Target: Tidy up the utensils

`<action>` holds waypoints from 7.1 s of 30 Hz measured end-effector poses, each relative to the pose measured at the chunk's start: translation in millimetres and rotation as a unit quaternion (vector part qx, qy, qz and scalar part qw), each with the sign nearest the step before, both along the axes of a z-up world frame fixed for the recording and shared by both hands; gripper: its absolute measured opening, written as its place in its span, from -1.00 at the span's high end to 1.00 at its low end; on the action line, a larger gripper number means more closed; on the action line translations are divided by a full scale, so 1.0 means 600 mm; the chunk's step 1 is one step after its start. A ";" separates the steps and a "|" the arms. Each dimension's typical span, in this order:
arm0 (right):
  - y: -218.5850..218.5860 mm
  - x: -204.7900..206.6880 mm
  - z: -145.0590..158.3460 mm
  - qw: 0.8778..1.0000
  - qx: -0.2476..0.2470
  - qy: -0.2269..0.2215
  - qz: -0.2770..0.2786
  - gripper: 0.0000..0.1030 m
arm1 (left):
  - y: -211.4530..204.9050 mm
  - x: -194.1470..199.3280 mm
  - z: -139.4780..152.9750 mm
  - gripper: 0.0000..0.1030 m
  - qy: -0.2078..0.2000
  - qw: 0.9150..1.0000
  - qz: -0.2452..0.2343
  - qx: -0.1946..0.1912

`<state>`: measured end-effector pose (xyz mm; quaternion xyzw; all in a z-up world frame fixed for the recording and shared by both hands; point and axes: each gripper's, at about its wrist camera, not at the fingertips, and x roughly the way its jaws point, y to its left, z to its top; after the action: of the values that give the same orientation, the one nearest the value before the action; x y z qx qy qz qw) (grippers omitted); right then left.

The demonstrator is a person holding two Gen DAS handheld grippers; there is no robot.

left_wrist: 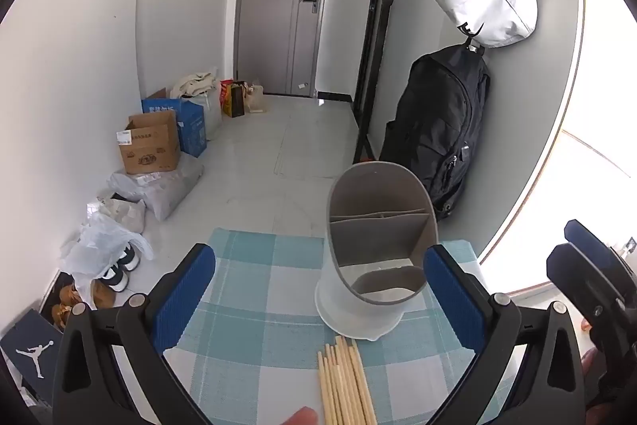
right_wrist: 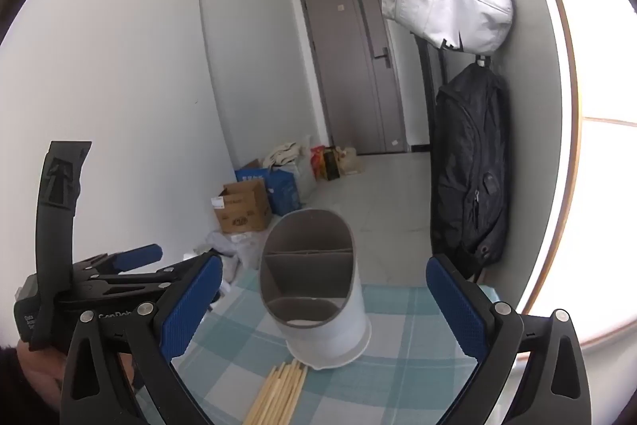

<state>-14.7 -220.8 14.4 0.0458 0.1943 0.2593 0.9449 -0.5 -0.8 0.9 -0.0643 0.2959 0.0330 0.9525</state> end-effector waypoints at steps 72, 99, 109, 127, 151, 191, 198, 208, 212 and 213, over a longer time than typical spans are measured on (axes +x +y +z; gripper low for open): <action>0.019 -0.014 -0.005 1.000 -0.016 -0.016 0.020 -1.00 | 0.009 -0.001 -0.016 -0.98 0.013 1.000 0.013 -0.008; 0.010 0.018 -0.024 0.999 -0.038 0.032 -0.010 -1.00 | 0.029 0.019 -0.084 -0.97 0.118 0.992 -0.014 -0.038; -0.006 0.043 -0.035 0.997 -0.028 0.072 -0.012 -1.00 | 0.020 0.024 -0.184 -0.84 0.266 0.962 -0.061 -0.013; -0.027 0.062 -0.038 0.994 0.013 0.107 -0.005 -1.00 | -0.016 0.032 -0.202 -0.82 0.332 0.941 -0.049 0.049; -0.011 0.057 -0.062 0.987 -0.004 0.156 0.026 -1.00 | 0.008 0.049 -0.213 0.96 0.317 0.945 -0.082 -0.020; 0.222 0.122 -0.247 0.893 -0.201 0.400 0.050 1.00 | 0.141 -0.019 -0.102 0.96 0.122 0.975 -0.038 -0.180; 0.201 0.123 -0.237 0.899 -0.156 0.404 0.062 0.94 | 0.142 -0.023 -0.105 0.96 0.125 0.975 -0.036 -0.182; 0.245 0.109 -0.234 0.884 -0.179 0.413 0.124 0.62 | 0.146 -0.021 -0.112 0.96 0.132 0.973 -0.033 -0.187; 0.251 0.120 -0.246 0.881 -0.196 0.417 0.110 0.51 | 0.151 -0.021 -0.115 0.96 0.136 0.971 -0.033 -0.193; 0.248 0.123 -0.246 0.883 -0.190 0.416 0.108 0.51 | 0.152 -0.021 -0.114 0.96 0.136 0.971 -0.033 -0.194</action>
<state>59.3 -72.0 -133.0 -0.0523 0.6184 0.2747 0.7344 -13.0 90.5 -67.7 -0.2326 0.4256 -0.0482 0.8731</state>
